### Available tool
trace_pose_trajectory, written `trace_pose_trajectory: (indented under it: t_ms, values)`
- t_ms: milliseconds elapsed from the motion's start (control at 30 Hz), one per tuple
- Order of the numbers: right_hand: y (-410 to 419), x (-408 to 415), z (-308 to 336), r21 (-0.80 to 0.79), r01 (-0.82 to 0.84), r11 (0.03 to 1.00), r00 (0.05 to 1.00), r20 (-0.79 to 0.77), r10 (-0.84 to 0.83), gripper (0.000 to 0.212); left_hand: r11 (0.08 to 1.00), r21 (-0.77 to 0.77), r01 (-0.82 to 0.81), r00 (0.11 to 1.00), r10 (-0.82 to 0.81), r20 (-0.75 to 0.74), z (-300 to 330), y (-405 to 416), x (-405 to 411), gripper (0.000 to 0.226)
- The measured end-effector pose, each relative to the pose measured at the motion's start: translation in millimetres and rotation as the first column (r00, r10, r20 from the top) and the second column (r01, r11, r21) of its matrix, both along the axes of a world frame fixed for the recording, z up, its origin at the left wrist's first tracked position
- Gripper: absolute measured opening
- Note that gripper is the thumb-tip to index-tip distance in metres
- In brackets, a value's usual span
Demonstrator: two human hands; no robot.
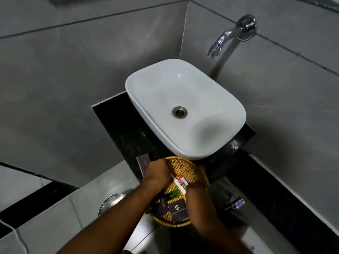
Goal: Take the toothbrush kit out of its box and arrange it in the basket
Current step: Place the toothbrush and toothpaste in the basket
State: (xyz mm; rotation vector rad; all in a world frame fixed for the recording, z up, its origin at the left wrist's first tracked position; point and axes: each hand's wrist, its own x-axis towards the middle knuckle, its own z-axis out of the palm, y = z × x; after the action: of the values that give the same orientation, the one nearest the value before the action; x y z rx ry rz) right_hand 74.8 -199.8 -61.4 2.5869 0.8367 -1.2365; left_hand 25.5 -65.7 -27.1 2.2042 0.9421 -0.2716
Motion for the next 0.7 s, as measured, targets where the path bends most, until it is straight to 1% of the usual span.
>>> trace_pose_trajectory:
  t_ms: [33, 100, 133, 200, 300, 367, 567, 633, 700]
  values:
    - [-4, -5, -4, 0.026, 0.073, 0.997, 0.997, 0.028, -0.074, 0.035, 0.999, -0.006, -0.040, 0.999, 0.040, -0.004, -4, 0, 4, 0.021]
    - [-10, -15, -2, 0.061, 0.024, 0.998, 0.987, 0.159, -0.034, 0.032, 0.994, 0.002, -0.109, 0.994, 0.109, -0.008, -11, 1, 9, 0.017]
    - [-12, -17, -1, 0.086, -0.045, 0.995, 0.978, 0.206, 0.027, 0.030, 0.993, 0.015, -0.119, 0.993, 0.119, -0.019, -13, 0, 12, 0.017]
    - [-12, -20, 2, 0.108, -0.075, 0.991, 0.977, 0.208, 0.052, 0.028, 0.992, 0.051, -0.113, 0.993, 0.115, -0.038, -17, -2, 15, 0.018]
    - [-12, -15, 1, 0.110, -0.062, 0.992, 0.977, 0.208, 0.038, 0.024, 0.990, 0.089, -0.108, 0.993, 0.112, -0.045, -20, -6, 19, 0.020]
    - [-21, -23, 6, 0.062, -0.051, 0.997, 0.980, 0.193, 0.038, 0.024, 0.992, 0.080, -0.099, 0.994, 0.102, -0.031, -22, -19, 13, 0.021]
    - [-21, -29, 0, 0.055, -0.021, 0.998, 0.977, 0.214, 0.008, 0.023, 0.998, 0.040, -0.044, 0.995, 0.040, 0.092, -25, -29, 13, 0.025]
    - [-22, -28, -2, 0.051, -0.029, 0.998, 0.978, 0.206, 0.018, 0.024, 0.999, 0.038, -0.037, 0.995, 0.033, 0.097, -25, -29, 13, 0.027]
    - [-29, -24, -3, 0.047, 0.001, 0.999, 0.980, 0.199, -0.010, 0.025, 1.000, 0.021, -0.020, 0.996, 0.018, 0.093, -30, -35, 18, 0.027]
